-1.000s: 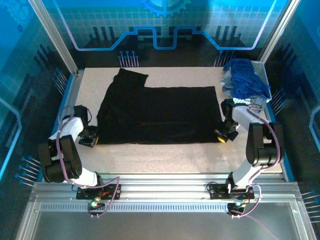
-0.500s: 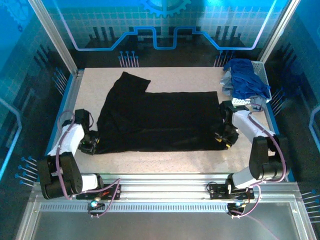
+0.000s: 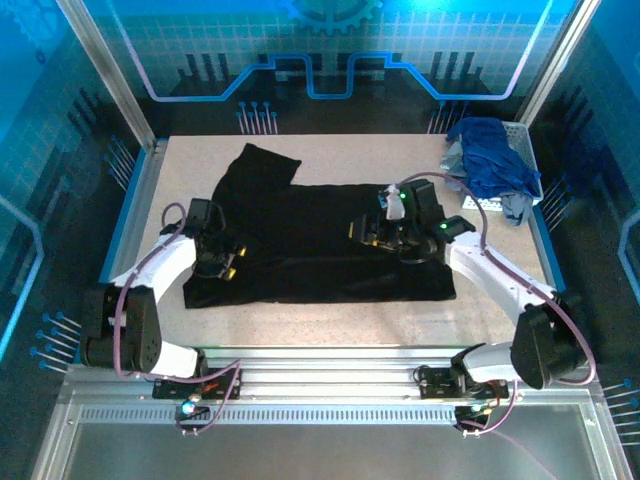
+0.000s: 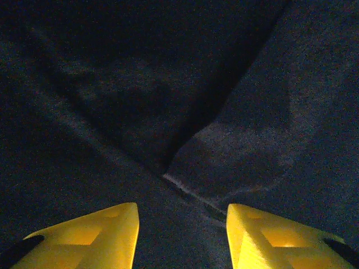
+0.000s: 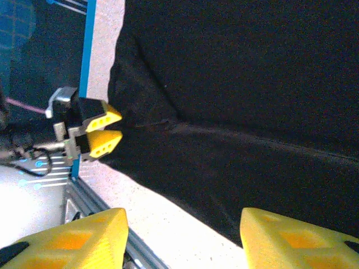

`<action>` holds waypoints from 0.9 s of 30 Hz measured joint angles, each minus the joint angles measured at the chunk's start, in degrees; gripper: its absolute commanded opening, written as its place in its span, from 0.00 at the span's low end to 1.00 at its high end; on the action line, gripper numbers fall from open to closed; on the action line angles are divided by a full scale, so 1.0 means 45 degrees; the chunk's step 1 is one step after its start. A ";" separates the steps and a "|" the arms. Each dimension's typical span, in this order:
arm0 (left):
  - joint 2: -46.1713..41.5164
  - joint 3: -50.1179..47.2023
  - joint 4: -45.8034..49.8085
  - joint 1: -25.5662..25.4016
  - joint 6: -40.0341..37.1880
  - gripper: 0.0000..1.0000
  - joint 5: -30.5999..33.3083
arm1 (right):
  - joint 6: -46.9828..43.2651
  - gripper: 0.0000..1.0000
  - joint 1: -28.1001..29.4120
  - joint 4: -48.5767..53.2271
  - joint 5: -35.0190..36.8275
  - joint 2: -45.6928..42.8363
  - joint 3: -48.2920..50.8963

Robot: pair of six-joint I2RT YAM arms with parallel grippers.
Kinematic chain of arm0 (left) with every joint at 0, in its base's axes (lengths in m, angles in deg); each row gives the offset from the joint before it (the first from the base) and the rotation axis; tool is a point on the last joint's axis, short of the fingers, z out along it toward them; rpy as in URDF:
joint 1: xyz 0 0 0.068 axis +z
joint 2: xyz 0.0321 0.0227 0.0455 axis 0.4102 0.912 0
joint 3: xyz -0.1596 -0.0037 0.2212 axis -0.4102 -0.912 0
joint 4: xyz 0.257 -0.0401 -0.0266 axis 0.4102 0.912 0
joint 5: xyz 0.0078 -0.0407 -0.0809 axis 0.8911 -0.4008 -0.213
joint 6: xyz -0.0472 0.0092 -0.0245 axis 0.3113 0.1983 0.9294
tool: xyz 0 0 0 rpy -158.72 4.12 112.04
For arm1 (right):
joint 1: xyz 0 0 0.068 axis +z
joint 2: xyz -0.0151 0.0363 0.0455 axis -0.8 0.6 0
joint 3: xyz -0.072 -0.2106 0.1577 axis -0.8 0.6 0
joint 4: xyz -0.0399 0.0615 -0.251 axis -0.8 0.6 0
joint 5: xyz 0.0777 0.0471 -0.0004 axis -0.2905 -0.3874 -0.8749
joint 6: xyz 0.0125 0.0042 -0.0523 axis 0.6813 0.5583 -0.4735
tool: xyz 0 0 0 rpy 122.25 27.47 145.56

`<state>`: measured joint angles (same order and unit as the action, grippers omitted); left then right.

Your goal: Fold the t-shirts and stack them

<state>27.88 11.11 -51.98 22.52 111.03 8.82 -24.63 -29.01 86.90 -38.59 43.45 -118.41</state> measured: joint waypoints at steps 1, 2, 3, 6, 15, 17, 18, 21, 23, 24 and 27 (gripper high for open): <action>0.0228 0.0039 -0.0092 -0.0039 0.0005 0.43 -0.0068 | -0.0005 0.55 0.0000 -0.0024 -0.0097 0.0087 0.0000; 0.0452 0.0117 -0.0102 -0.0083 0.0000 0.42 -0.0092 | -0.0005 0.55 -0.0005 -0.0034 -0.0155 0.0136 0.0000; 0.0680 0.0204 -0.0102 -0.0136 0.0000 0.41 -0.0112 | -0.0005 0.55 0.0000 -0.0044 -0.0209 0.0165 0.0000; 0.1171 0.0418 -0.0087 -0.0257 -0.0019 0.39 -0.0136 | -0.0005 0.55 -0.0005 -0.0117 -0.0287 0.0194 -0.0005; 0.2127 0.1195 -0.0078 -0.0369 -0.0141 0.17 -0.0117 | 0.0005 0.54 -0.0005 -0.0325 -0.0359 0.0199 -0.0005; 0.2307 0.1535 -0.0068 -0.0447 -0.0277 0.07 -0.0029 | 0.0010 0.54 -0.0005 -0.0345 -0.0359 0.0199 -0.0005; 0.2365 0.1705 -0.0063 -0.0491 -0.0359 0.02 0.0010 | 0.0010 0.54 -0.0005 -0.0359 -0.0359 0.0199 -0.0005; 0.2438 0.2084 -0.0083 -0.0612 -0.0563 0.00 0.0068 | 0.0010 0.53 -0.0005 -0.0355 -0.0325 0.0199 -0.0005; 0.2521 0.2322 -0.0073 -0.0709 -0.0685 0.00 0.0068 | 0.0010 0.53 -0.0005 -0.0355 -0.0316 0.0199 -0.0005; 0.2618 0.2487 -0.0049 -0.0772 -0.0753 0.00 0.0068 | 0.0015 0.53 -0.0005 -0.0350 -0.0316 0.0199 -0.0005; 0.3075 0.3230 0.0155 -0.1044 -0.1122 0.00 0.0073 | 0.0049 0.52 -0.0019 -0.0321 -0.0311 0.0199 -0.0005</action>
<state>41.72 25.65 -51.28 17.82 105.98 9.15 -24.41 -29.10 85.46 -39.98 44.34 -118.43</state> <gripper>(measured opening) 0.051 0.524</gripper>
